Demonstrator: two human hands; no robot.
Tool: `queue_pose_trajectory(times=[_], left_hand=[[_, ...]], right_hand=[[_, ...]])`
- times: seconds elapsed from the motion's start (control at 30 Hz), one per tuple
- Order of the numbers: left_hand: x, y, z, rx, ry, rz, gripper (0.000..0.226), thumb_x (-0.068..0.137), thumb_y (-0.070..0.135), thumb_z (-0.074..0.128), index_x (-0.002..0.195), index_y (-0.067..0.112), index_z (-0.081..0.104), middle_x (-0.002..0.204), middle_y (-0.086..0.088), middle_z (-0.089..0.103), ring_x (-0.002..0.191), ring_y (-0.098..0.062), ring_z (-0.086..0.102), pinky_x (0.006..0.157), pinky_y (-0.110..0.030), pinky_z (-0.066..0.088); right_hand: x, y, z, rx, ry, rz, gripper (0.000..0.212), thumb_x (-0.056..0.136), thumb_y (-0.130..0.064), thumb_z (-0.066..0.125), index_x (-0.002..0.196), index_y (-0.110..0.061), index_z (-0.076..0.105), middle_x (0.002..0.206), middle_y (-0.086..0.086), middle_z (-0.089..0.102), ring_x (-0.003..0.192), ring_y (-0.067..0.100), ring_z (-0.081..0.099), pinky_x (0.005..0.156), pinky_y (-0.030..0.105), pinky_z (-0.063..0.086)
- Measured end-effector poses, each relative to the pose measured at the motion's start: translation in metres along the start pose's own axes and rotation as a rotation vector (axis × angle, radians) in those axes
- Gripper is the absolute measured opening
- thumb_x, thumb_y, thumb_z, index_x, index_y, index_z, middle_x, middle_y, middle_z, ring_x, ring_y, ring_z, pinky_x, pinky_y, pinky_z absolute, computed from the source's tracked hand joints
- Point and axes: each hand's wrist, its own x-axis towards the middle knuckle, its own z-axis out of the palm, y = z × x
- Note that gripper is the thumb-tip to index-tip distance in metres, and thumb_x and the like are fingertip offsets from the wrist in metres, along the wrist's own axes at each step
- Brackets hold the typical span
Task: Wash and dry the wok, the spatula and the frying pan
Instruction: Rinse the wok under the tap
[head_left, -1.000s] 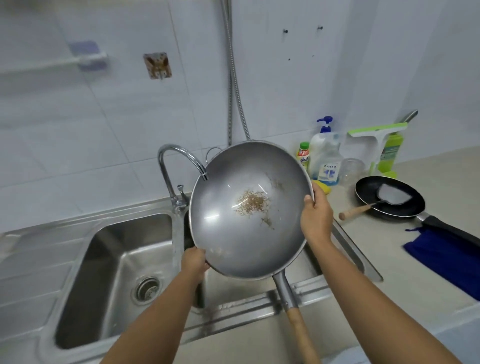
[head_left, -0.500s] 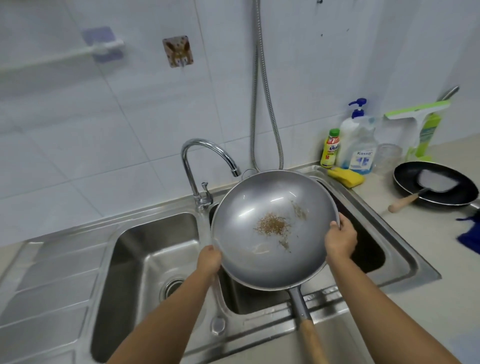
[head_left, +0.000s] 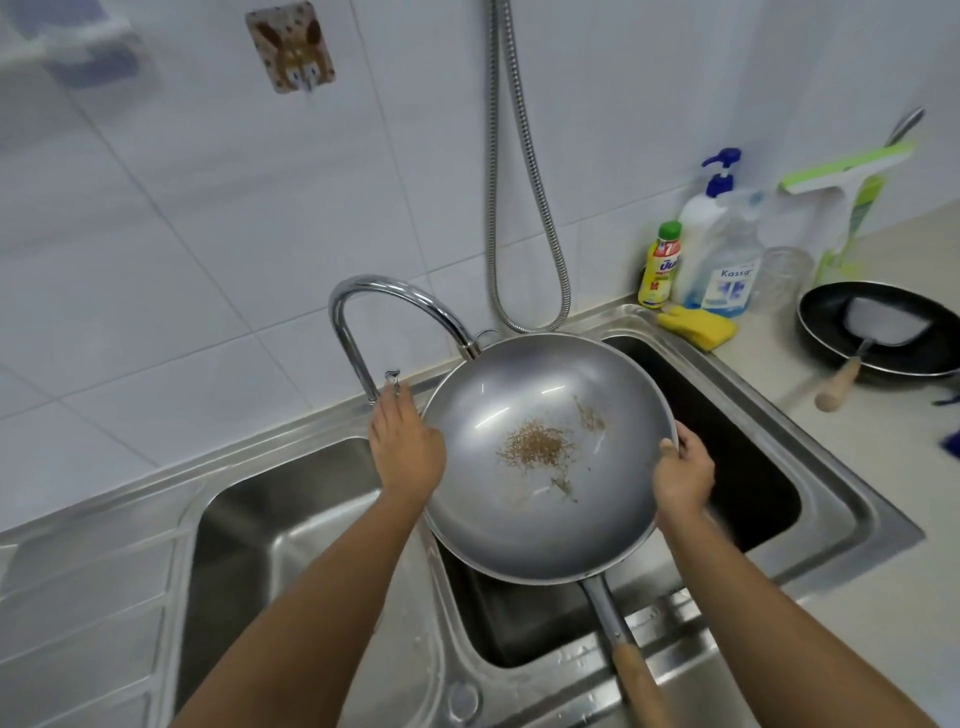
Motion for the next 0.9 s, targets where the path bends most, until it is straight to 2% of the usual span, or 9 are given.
queue_pose_trajectory(times=[0.1,0.17,0.23,0.37,0.43,0.47,0.6,0.73,0.9], left_hand=[[0.032,-0.001,-0.006,0.132,-0.051,0.101,0.072,0.087,0.013,0.053,0.151,0.005,0.021,0.157,-0.016,0.021,0.143,-0.034,0.022,0.119,-0.046,0.015],[0.048,-0.002,-0.006,0.165,-0.101,0.128,0.071,0.089,0.014,0.050,0.152,0.004,0.018,0.158,-0.016,0.020,0.144,-0.032,0.020,0.119,-0.046,0.015],[0.054,-0.004,-0.007,0.131,-0.101,0.128,0.067,0.088,0.009,0.050,0.150,0.002,0.024,0.153,-0.018,0.029,0.141,-0.033,0.027,0.117,-0.045,0.021],[0.040,-0.014,-0.003,0.018,0.037,0.156,0.056,0.082,0.000,0.053,0.137,-0.002,0.045,0.128,-0.019,0.053,0.120,-0.036,0.049,0.103,-0.046,0.041],[0.020,-0.025,0.006,-0.006,0.109,0.193,0.053,0.076,-0.002,0.052,0.129,-0.002,0.051,0.113,-0.017,0.058,0.106,-0.037,0.055,0.093,-0.046,0.046],[0.007,-0.031,0.011,0.000,0.118,0.205,0.054,0.074,-0.002,0.053,0.128,-0.002,0.051,0.112,-0.017,0.058,0.106,-0.036,0.056,0.094,-0.045,0.046],[-0.038,-0.042,0.028,0.047,-0.014,0.163,0.066,0.081,0.004,0.058,0.143,0.001,0.038,0.141,-0.015,0.046,0.134,-0.032,0.041,0.115,-0.047,0.025],[-0.051,-0.038,0.039,0.125,-0.152,0.106,0.070,0.089,0.013,0.052,0.151,0.003,0.023,0.156,-0.012,0.028,0.146,-0.027,0.023,0.119,-0.050,0.012],[-0.056,-0.036,0.044,0.203,-0.180,0.081,0.074,0.089,0.016,0.050,0.153,0.003,0.016,0.160,-0.011,0.019,0.148,-0.027,0.017,0.118,-0.055,0.010]], right_hand=[[0.001,0.006,0.000,-0.029,0.008,0.010,0.035,0.101,-0.015,0.044,0.135,-0.020,0.054,0.129,0.007,0.059,0.118,0.027,0.057,0.096,0.038,0.045],[0.002,0.007,0.001,-0.045,0.008,0.002,0.036,0.101,-0.015,0.044,0.136,-0.020,0.053,0.130,0.007,0.059,0.119,0.028,0.056,0.095,0.038,0.045],[0.002,0.008,-0.002,-0.069,-0.014,-0.005,0.037,0.101,-0.015,0.044,0.137,-0.019,0.052,0.130,0.007,0.058,0.119,0.028,0.056,0.096,0.040,0.045],[0.001,0.016,-0.006,-0.104,-0.076,-0.008,0.039,0.101,-0.016,0.044,0.138,-0.023,0.050,0.131,0.004,0.058,0.118,0.026,0.056,0.100,0.045,0.047],[0.000,0.019,-0.005,-0.105,-0.076,-0.001,0.040,0.101,-0.017,0.043,0.139,-0.026,0.049,0.133,0.002,0.058,0.119,0.025,0.056,0.101,0.047,0.047],[-0.001,0.019,-0.005,-0.102,-0.071,0.002,0.040,0.101,-0.017,0.042,0.139,-0.026,0.049,0.133,0.002,0.057,0.120,0.024,0.056,0.102,0.047,0.047],[-0.005,0.016,-0.003,-0.097,-0.061,-0.010,0.040,0.102,-0.015,0.041,0.140,-0.024,0.049,0.134,0.003,0.057,0.120,0.025,0.055,0.101,0.041,0.046],[-0.008,0.015,-0.006,-0.123,-0.077,-0.020,0.041,0.103,-0.017,0.040,0.143,-0.023,0.045,0.138,0.004,0.053,0.125,0.027,0.051,0.102,0.044,0.043],[-0.007,0.020,-0.009,-0.196,-0.129,-0.025,0.048,0.103,-0.022,0.039,0.150,-0.027,0.032,0.148,0.004,0.043,0.133,0.028,0.045,0.107,0.046,0.039]])
